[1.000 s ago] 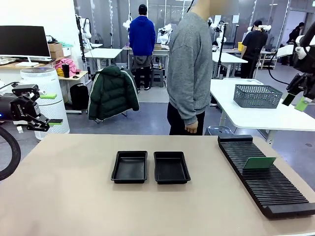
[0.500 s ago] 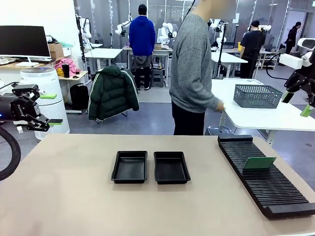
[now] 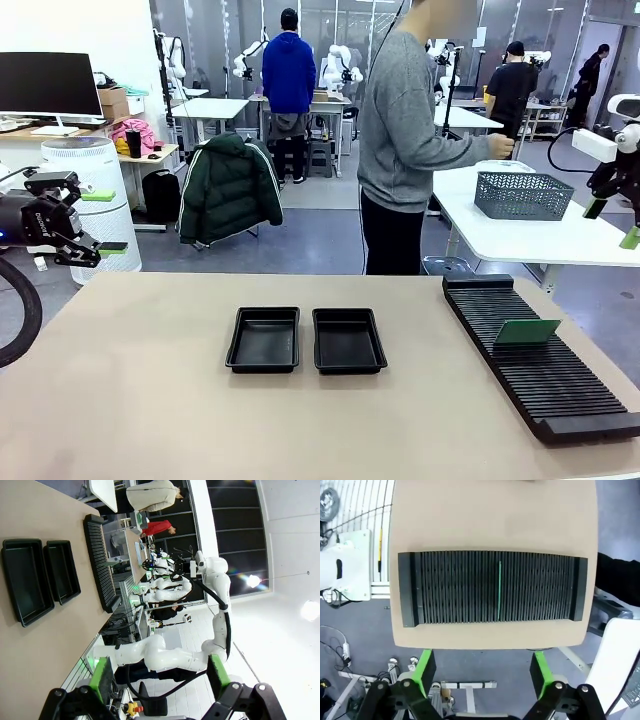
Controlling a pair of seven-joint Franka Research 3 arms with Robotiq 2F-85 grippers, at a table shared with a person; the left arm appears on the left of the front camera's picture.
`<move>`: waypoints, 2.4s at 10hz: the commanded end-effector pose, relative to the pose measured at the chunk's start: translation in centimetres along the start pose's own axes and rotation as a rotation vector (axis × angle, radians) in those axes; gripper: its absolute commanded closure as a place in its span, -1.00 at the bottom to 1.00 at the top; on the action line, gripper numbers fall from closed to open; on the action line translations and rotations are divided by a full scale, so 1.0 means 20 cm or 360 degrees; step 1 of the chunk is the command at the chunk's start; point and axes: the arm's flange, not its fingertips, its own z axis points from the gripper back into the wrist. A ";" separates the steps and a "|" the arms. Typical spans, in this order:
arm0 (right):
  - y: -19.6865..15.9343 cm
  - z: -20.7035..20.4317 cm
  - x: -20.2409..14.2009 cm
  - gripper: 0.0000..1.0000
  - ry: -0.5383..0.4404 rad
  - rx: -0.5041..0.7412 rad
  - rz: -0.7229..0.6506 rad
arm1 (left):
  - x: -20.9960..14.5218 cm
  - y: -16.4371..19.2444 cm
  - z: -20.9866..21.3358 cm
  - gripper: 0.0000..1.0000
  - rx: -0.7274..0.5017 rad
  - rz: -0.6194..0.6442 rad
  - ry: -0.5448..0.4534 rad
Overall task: Inspect and transfer BCBs to ESD trays.
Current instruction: Pick up the Blank PCB from the PCB Rack and place it in the left ESD tray.
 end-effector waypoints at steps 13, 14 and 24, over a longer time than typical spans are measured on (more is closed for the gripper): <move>0.07 -0.43 0.01 -1.00 -0.0022 -0.0065 0.0200 | 0.00 0.00 0.00 -1.00 -0.0002 0.0000 -0.0003; 0.06 -0.49 0.01 -1.00 -0.0007 -0.0080 0.0197 | 0.00 0.00 0.00 -1.00 -0.0002 0.0000 -0.0003; -0.04 -0.99 0.02 -1.00 0.0037 -0.0138 0.0212 | 0.00 0.00 0.00 -1.00 -0.0002 0.0000 -0.0003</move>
